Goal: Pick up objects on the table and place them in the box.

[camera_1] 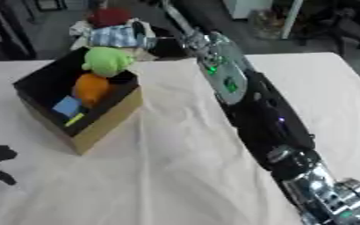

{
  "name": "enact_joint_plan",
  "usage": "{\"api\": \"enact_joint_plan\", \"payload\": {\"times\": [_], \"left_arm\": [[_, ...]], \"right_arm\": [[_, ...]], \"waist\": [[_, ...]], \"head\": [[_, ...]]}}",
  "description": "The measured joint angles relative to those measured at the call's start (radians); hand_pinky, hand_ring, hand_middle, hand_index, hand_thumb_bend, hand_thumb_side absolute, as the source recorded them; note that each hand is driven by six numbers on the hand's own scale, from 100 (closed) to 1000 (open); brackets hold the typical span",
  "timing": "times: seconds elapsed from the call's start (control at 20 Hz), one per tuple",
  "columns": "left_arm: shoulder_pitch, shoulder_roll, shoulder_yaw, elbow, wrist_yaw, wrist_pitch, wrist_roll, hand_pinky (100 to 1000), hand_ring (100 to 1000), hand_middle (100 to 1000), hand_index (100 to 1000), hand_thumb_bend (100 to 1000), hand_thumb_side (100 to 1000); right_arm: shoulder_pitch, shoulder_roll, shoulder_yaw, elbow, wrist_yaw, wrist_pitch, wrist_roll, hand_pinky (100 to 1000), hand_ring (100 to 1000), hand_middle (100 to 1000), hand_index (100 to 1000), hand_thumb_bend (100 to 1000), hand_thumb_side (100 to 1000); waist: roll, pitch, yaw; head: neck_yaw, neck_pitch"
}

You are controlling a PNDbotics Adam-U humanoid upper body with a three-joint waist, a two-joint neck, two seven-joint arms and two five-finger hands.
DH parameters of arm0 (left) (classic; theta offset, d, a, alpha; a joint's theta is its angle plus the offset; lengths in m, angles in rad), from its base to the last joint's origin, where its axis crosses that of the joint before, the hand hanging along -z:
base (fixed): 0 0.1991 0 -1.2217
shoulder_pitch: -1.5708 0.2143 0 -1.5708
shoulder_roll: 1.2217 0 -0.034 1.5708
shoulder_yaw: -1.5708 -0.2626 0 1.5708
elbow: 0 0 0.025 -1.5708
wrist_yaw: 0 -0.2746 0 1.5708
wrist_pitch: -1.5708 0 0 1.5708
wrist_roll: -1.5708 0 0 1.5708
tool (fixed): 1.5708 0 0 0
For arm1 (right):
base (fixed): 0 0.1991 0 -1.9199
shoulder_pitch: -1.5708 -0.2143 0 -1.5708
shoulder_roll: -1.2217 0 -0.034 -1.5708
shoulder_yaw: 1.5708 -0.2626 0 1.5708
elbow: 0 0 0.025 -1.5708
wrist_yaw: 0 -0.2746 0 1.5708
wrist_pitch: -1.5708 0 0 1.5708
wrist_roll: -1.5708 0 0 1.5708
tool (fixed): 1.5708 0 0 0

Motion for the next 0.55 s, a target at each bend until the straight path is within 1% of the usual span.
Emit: {"api": "enact_joint_plan", "payload": {"times": [0.15,0.25,0.4,0.55], "left_arm": [[0.001,0.000,0.007,0.000,0.000,0.000,0.009,444,750,619,698,353,633],[0.003,0.000,0.012,0.000,0.000,-0.001,0.014,444,751,619,698,353,632],[0.007,0.000,0.019,0.000,0.000,0.000,0.021,445,753,621,698,355,631],[0.008,0.000,0.023,0.000,0.000,-0.001,0.028,445,754,623,697,356,632]], "right_arm": [[0.110,-0.036,-0.011,-0.144,-0.146,0.040,-0.044,791,774,695,801,100,281],[0.186,-0.045,-0.025,-0.237,-0.222,0.058,-0.061,789,770,689,790,100,288],[0.293,-0.045,-0.048,-0.348,-0.299,0.074,-0.077,786,760,676,766,100,297],[0.399,-0.035,-0.075,-0.415,-0.344,0.073,-0.090,779,741,659,740,100,318]], "waist": [[0.000,-0.002,-0.024],[0.000,-0.004,-0.038],[0.000,-0.008,-0.056],[0.000,-0.009,-0.073]], "head": [[0.031,0.011],[0.049,0.019],[0.074,0.030],[0.096,0.035]]}}
